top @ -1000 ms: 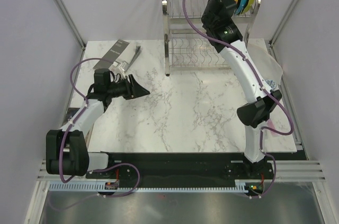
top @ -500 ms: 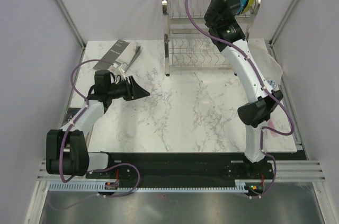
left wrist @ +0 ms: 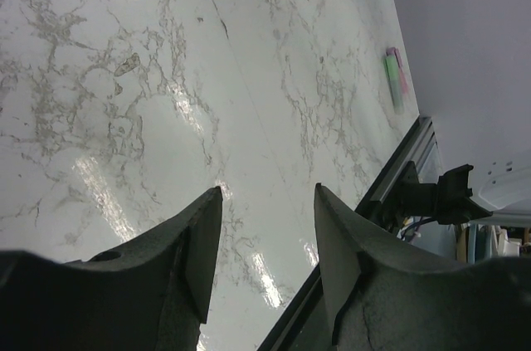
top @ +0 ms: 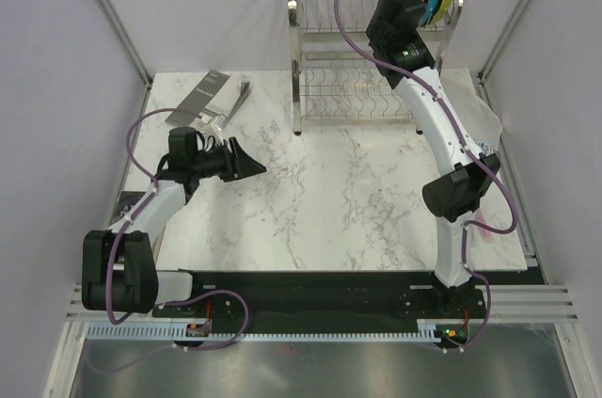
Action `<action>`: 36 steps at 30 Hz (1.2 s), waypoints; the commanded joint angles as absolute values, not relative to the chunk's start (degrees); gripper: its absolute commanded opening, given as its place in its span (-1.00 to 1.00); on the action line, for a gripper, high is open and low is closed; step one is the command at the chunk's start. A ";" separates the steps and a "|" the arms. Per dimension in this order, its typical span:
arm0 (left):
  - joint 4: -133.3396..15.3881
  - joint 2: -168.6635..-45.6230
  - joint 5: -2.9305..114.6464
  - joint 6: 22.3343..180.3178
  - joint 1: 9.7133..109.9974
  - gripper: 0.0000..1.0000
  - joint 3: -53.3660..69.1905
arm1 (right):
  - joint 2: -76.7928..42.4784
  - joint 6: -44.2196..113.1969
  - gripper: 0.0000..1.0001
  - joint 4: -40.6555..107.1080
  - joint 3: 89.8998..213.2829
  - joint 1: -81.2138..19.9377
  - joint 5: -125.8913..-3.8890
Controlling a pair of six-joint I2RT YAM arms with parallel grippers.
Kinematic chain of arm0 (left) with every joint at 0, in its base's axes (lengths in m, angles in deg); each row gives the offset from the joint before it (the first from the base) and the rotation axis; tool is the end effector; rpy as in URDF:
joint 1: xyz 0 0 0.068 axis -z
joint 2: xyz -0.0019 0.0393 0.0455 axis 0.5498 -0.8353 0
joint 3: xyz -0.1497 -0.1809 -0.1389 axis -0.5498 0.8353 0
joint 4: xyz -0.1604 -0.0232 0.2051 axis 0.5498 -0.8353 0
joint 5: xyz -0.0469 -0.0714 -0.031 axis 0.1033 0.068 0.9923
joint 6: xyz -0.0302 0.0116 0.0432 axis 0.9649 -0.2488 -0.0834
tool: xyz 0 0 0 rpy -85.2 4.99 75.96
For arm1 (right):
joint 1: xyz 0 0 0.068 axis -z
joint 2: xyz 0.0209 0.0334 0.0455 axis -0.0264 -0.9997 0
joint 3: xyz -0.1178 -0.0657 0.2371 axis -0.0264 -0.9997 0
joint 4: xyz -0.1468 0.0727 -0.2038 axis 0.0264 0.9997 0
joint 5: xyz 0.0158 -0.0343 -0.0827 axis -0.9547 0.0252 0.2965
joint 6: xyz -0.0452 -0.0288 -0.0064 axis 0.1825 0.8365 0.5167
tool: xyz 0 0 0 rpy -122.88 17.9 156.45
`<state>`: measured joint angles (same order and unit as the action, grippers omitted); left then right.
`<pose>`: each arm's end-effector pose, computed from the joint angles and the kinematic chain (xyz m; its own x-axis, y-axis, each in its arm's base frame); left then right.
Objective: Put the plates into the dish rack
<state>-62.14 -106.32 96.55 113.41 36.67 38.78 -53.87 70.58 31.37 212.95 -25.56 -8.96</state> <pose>0.2658 -0.0423 0.2287 -0.7806 -0.2187 -0.5855 0.3782 0.5805 -0.7211 0.4184 0.1576 0.5184 0.0987 -0.3123 -0.9448 0.4769 0.8482 -0.2306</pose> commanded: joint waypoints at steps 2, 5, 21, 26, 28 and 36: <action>-59.15 -106.27 96.20 114.09 36.78 0.11 39.21 | -54.64 70.31 -1.00 27.18 215.09 -23.05 -10.40; -59.15 -106.80 96.29 114.44 36.70 0.11 39.04 | -55.96 69.96 -1.00 27.18 215.52 -22.78 -10.75; -59.06 -108.55 96.02 114.09 36.78 0.11 38.69 | -62.46 72.84 -0.68 20.77 217.46 -21.02 -10.67; -59.15 -107.94 96.02 114.53 36.78 0.11 38.60 | -58.35 74.17 0.11 17.44 213.70 -21.99 -11.72; -59.15 -107.59 96.11 114.71 36.78 0.11 38.51 | -56.15 75.58 0.14 16.12 209.93 -22.86 -12.07; -60.28 -105.66 96.38 113.22 36.78 0.13 37.37 | -44.19 85.32 0.27 8.03 199.98 -29.10 -13.74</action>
<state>-60.94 -108.01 96.02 113.47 36.67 38.94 -53.72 78.30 16.75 202.02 -26.05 -13.68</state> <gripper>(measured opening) 0.557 0.615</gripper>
